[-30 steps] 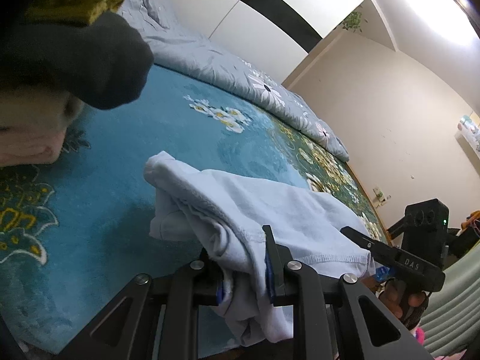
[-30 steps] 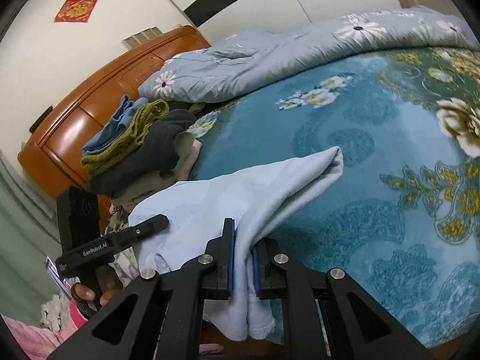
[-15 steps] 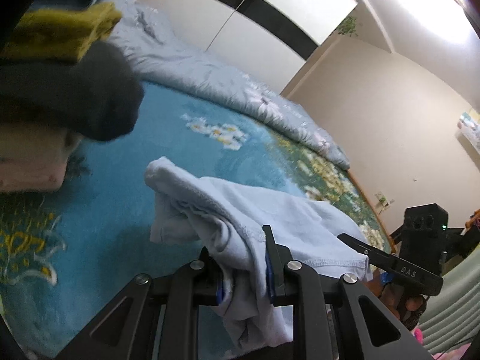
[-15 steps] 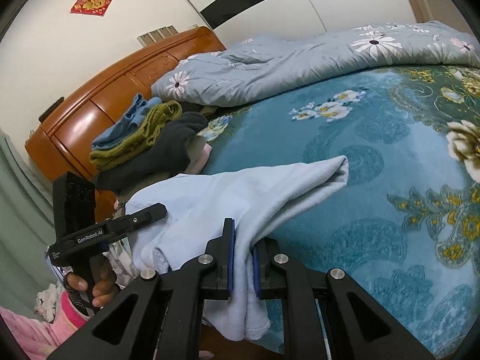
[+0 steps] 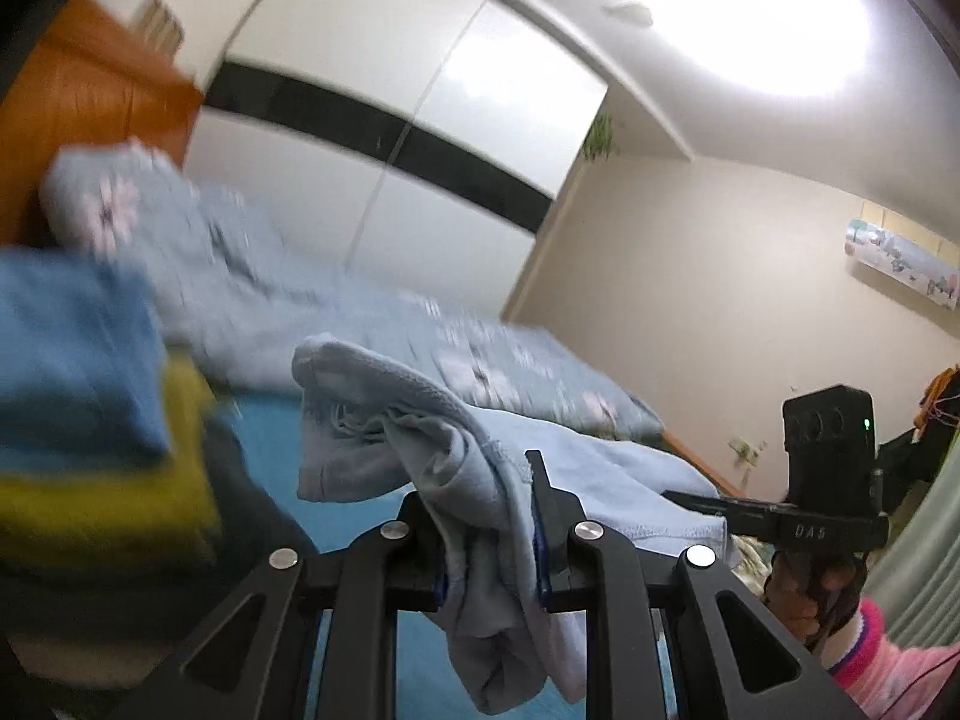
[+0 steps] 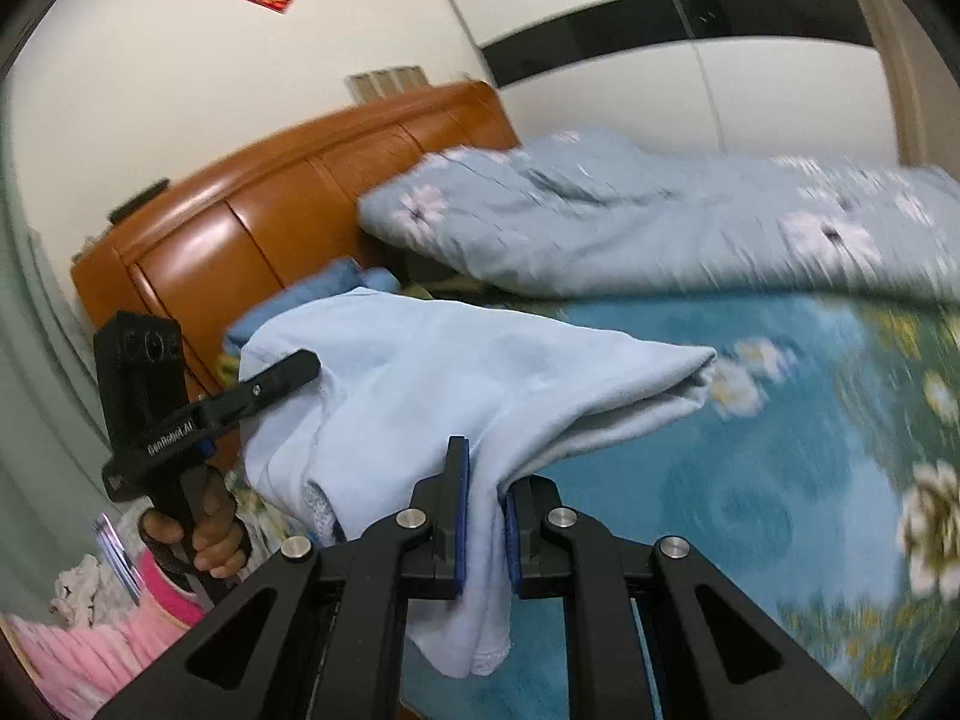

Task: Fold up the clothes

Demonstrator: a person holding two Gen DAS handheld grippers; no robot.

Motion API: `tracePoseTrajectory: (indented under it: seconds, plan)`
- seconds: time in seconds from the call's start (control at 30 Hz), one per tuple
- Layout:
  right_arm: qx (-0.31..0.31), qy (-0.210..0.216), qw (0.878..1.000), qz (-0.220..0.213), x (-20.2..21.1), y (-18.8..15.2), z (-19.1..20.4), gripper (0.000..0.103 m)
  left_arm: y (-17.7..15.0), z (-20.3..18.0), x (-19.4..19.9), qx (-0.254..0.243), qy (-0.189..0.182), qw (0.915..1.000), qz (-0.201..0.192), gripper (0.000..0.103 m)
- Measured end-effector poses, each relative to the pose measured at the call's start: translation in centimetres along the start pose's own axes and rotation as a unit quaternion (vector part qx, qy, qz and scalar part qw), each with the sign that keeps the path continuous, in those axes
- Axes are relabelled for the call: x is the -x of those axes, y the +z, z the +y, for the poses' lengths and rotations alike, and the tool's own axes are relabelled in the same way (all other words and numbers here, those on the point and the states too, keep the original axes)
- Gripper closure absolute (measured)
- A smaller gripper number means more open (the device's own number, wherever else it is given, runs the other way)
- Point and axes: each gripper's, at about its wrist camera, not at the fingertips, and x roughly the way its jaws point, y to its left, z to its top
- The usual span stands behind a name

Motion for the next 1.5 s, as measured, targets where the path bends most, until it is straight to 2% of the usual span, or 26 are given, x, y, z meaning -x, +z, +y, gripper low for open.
tracePoseTrajectory:
  seconds: [0.17, 0.3, 0.4, 0.5, 0.63, 0.8, 0.87, 0.93, 1.03, 1.07, 1.13, 1.27, 1.33, 1.43, 1.5]
  plan:
    - [0.031, 0.046, 0.998, -0.025, -2.8, 5.0, 4.2, 0.093, 5.3, 2.3, 4.8, -0.031, 0.059, 0.9960, -0.060, 0.082]
    - [0.056, 0.090, 0.994, -0.023, -7.2, 8.1, 7.6, 0.093, 8.4, 5.3, 6.8, -0.027, 0.111, 0.9910, -0.069, 0.082]
    - [0.062, 0.100, 0.993, -0.013, -10.5, 10.4, 9.7, 0.093, 10.0, 7.8, 7.6, -0.032, 0.143, 0.9860, -0.079, 0.082]
    - [0.073, 0.110, 0.991, -0.022, -13.0, 12.2, 12.2, 0.093, 11.2, 9.8, 8.1, -0.044, 0.172, 0.9800, -0.089, 0.082]
    - [0.069, 0.119, 0.990, -0.022, -16.7, 13.3, 14.2, 0.093, 11.9, 14.0, 9.7, -0.018, 0.204, 0.9748, -0.087, 0.082]
    - [0.032, 0.112, 0.993, 0.013, -22.4, 12.0, 14.3, 0.093, 9.5, 19.6, 9.4, 0.032, 0.243, 0.9676, -0.060, 0.082]
    - [0.005, 0.109, 0.993, 0.037, -24.5, 10.7, 13.6, 0.093, 8.4, 21.9, 8.8, 0.061, 0.252, 0.9651, -0.038, 0.082]
    - [-0.015, 0.105, 0.993, 0.055, -25.9, 9.6, 12.8, 0.093, 7.3, 22.8, 8.6, 0.066, 0.253, 0.9645, -0.035, 0.082]
    - [-0.036, 0.109, 0.991, 0.066, -26.4, 8.7, 11.6, 0.092, 6.7, 23.9, 9.3, 0.088, 0.236, 0.9669, -0.039, 0.079]
    - [-0.043, 0.112, 0.990, 0.069, -26.4, 8.6, 11.2, 0.089, 6.5, 23.8, 9.5, 0.096, 0.230, 0.9676, -0.038, 0.079]
    - [-0.059, 0.114, 0.989, 0.074, -26.6, 8.4, 10.3, 0.076, 6.3, 24.4, 9.1, 0.101, 0.230, 0.9674, -0.034, 0.078]
    - [-0.074, 0.108, 0.987, 0.087, -27.1, 7.8, 9.1, 0.071, 6.0, 24.4, 8.5, 0.097, 0.235, 0.9669, -0.023, 0.077]
    - [-0.080, 0.107, 0.987, 0.088, -27.0, 7.8, 8.7, 0.063, 6.1, 24.1, 8.8, 0.102, 0.234, 0.9665, -0.021, 0.076]
    - [-0.089, 0.108, 0.986, 0.088, -26.5, 8.0, 8.2, 0.059, 6.4, 23.6, 9.6, 0.119, 0.240, 0.9631, -0.024, 0.068]
    - [-0.093, 0.113, 0.985, 0.088, -25.9, 8.2, 7.9, 0.059, 6.5, 22.8, 10.6, 0.129, 0.252, 0.9581, -0.046, 0.055]
